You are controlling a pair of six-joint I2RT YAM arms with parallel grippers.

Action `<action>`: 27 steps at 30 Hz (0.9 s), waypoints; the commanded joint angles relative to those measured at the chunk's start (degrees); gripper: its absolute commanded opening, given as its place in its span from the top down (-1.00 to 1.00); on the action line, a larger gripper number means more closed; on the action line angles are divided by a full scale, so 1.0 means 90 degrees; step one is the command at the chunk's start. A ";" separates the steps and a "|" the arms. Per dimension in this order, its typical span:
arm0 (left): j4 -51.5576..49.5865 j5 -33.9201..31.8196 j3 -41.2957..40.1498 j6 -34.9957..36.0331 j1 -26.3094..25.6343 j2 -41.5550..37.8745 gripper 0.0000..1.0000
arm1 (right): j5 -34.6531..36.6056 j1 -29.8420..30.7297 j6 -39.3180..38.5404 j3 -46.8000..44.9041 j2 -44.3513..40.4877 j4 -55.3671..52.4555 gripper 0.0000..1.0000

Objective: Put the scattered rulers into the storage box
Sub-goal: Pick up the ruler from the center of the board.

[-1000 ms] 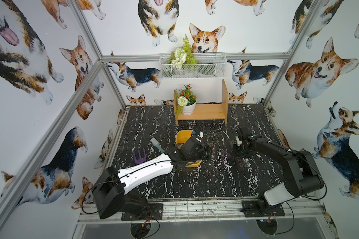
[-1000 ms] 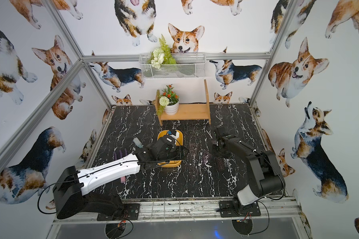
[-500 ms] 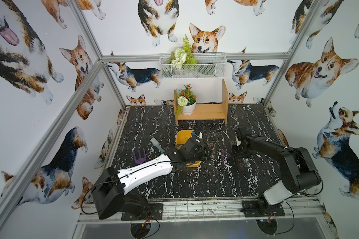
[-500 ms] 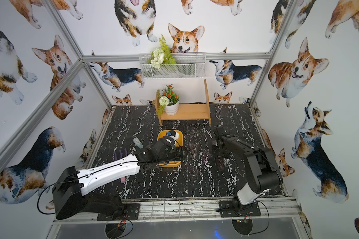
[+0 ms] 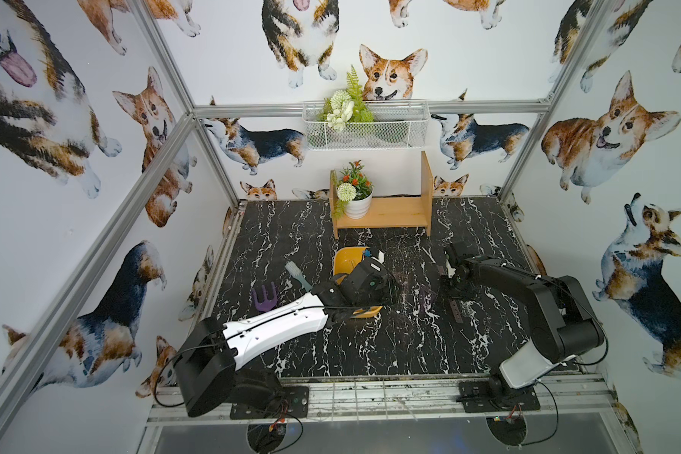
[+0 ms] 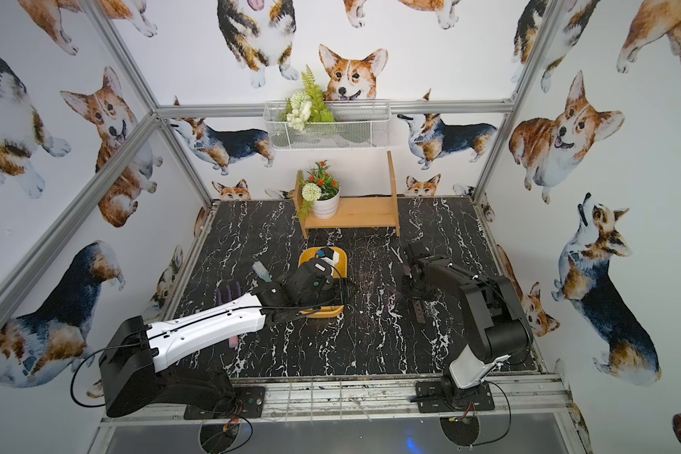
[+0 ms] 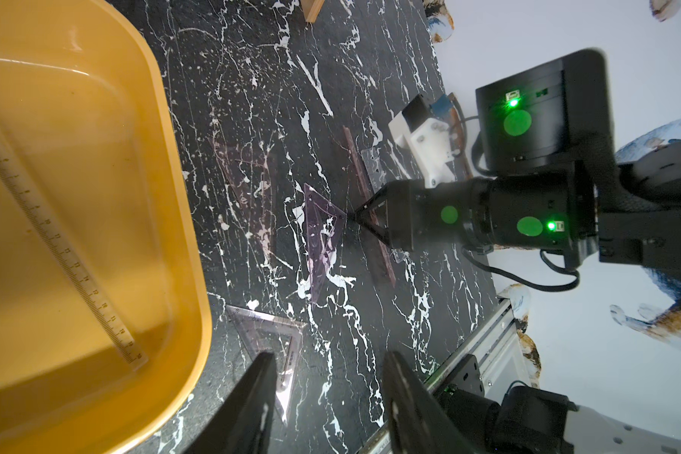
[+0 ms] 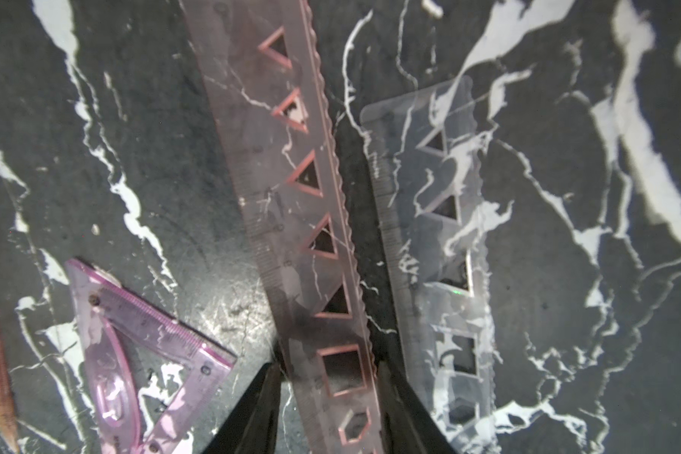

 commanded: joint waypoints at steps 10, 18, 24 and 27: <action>0.0176 0.0031 0.0009 -0.0014 -0.0004 0.0038 0.00 | -0.0002 -0.0004 -0.0125 -0.0147 0.0245 0.0129 0.33; 0.0209 0.0041 -0.0021 -0.0047 -0.0003 0.0024 0.00 | -0.0088 -0.0004 -0.0094 -0.0189 0.0112 0.0114 0.58; 0.0225 0.0034 -0.0023 -0.0060 0.0000 -0.0001 0.00 | -0.0141 -0.0004 -0.0024 -0.0142 -0.0135 0.0003 0.73; 0.0239 0.0041 -0.0010 -0.0069 0.0002 -0.0001 0.00 | -0.0159 -0.0002 0.0028 -0.0084 -0.0315 -0.0118 0.80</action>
